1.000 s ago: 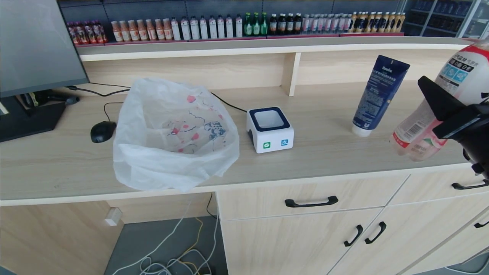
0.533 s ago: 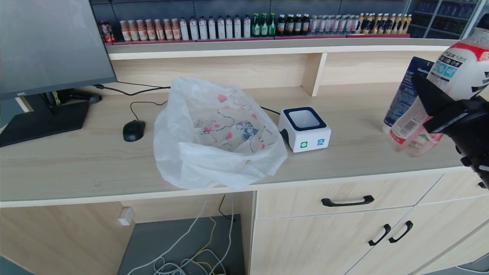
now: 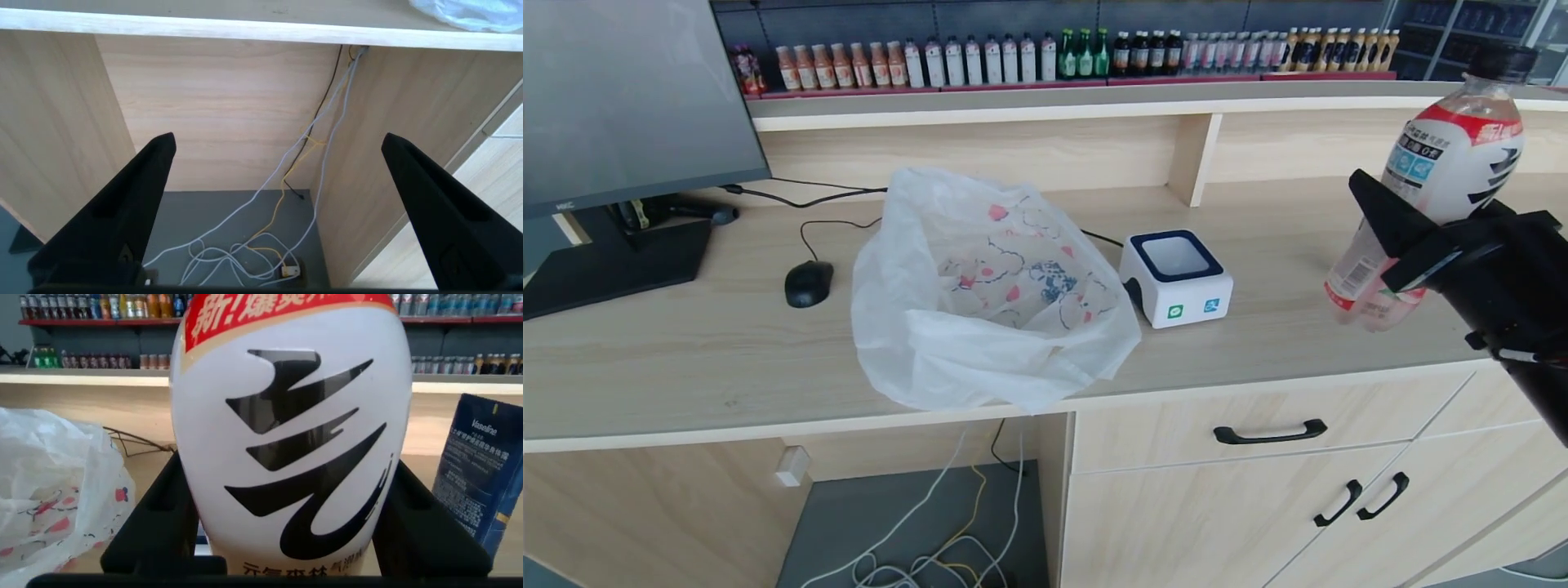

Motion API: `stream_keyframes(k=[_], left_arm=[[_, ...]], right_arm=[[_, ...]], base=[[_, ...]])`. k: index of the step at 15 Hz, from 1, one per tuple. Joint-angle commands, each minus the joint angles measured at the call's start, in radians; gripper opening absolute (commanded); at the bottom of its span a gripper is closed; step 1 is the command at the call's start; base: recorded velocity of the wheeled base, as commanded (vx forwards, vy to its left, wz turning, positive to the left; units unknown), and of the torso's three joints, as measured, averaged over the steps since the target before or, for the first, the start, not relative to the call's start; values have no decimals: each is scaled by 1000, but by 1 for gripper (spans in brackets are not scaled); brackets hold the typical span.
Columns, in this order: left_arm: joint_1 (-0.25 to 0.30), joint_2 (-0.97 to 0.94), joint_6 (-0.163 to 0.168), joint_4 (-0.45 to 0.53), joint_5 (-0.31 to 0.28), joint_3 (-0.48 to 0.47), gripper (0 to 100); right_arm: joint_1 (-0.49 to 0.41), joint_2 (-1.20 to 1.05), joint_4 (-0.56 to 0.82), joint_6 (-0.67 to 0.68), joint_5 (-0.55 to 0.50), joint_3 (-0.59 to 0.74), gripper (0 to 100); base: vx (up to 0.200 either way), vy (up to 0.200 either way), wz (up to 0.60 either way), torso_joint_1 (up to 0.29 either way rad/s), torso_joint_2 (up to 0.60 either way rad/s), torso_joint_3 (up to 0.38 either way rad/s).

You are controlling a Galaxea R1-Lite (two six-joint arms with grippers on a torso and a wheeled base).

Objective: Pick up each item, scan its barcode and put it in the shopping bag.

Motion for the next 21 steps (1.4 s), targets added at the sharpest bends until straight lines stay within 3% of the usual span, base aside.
stream_keyframes(k=[1, 5, 10, 14, 18, 21], left_arm=[[0, 0, -1, 0, 0, 0, 100], [0, 0, -1, 0, 0, 0, 100], [0, 0, -1, 0, 0, 0, 100], [0, 0, -1, 0, 0, 0, 100], [0, 0, -1, 0, 0, 0, 100], [0, 0, -1, 0, 0, 0, 100]], right_arm=[[-2, 49, 2, -6, 8, -29, 0], [6, 170, 16, -8, 11, -244, 0], [14, 254, 15, -35, 16, -305, 0], [4, 314, 15, -113, 154, -396, 0], [3, 360, 15, -158, 180, -454, 0], [3, 398, 15, -307, 398, -509, 0]], base=[[0, 0, 0, 0, 0, 0], [0, 0, 0, 0, 0, 0], [0, 0, 0, 0, 0, 0], [0, 0, 0, 0, 0, 0], [0, 0, 0, 0, 0, 0], [0, 0, 0, 0, 0, 0]])
